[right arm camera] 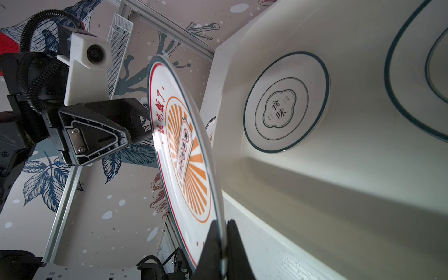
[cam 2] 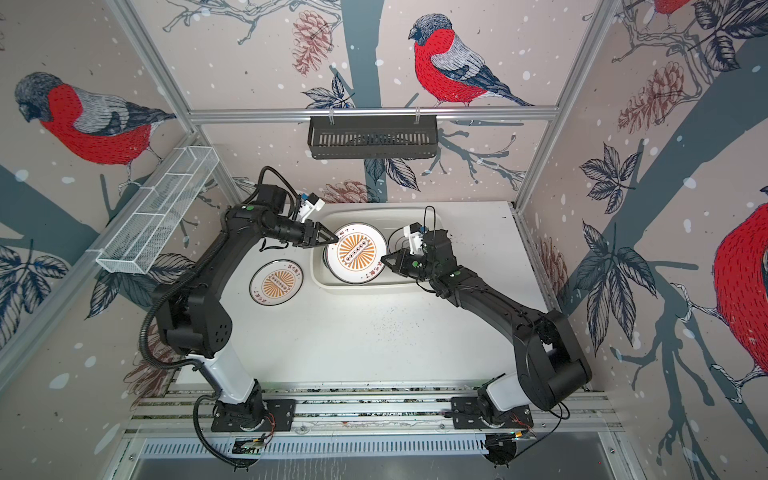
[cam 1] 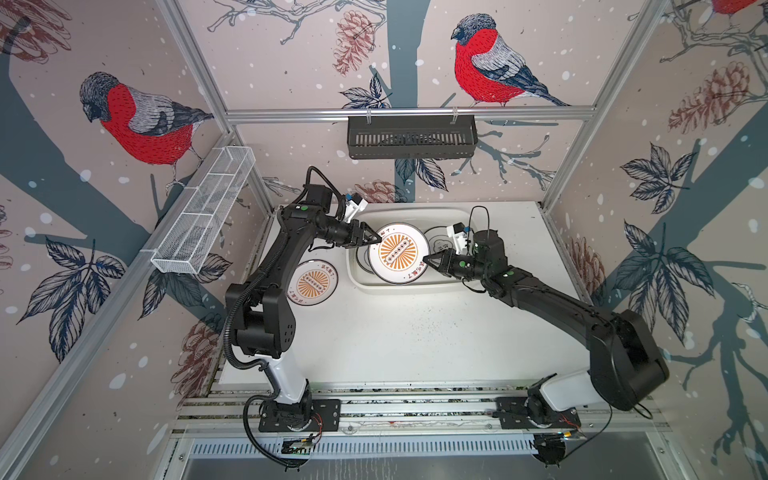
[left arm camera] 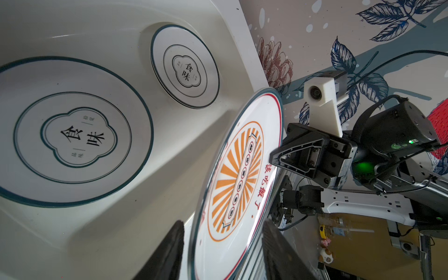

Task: Place the plates into the plastic bin on the countertop
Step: 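Grasp the sunburst plate's top edge with the left gripper while the right gripper holds it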

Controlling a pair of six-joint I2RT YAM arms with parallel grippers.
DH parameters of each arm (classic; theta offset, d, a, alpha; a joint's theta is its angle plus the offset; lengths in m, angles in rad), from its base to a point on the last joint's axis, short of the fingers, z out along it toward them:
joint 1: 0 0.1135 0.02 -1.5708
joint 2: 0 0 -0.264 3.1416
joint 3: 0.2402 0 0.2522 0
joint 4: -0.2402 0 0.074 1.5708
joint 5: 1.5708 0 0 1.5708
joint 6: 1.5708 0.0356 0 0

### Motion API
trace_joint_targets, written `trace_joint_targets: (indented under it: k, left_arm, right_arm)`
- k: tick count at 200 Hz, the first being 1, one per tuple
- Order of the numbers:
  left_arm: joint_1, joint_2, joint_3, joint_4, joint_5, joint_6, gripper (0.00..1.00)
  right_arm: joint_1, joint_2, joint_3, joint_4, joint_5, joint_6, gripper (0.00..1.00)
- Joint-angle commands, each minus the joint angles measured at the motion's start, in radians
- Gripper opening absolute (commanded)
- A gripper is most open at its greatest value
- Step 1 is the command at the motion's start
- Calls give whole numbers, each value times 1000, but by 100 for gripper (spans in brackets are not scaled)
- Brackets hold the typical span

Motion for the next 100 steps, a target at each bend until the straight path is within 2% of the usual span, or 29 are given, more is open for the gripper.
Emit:
trace_joint_targets:
  k: [1, 100]
  left_arm:
    - [-2, 5, -3, 21, 55, -9, 46]
    - [-6, -2, -29, 47, 83, -33, 28]
  right_arm:
    - [-1, -15, -3, 71, -6, 11, 1]
    - [-1, -25, -13, 80, 1, 9, 1]
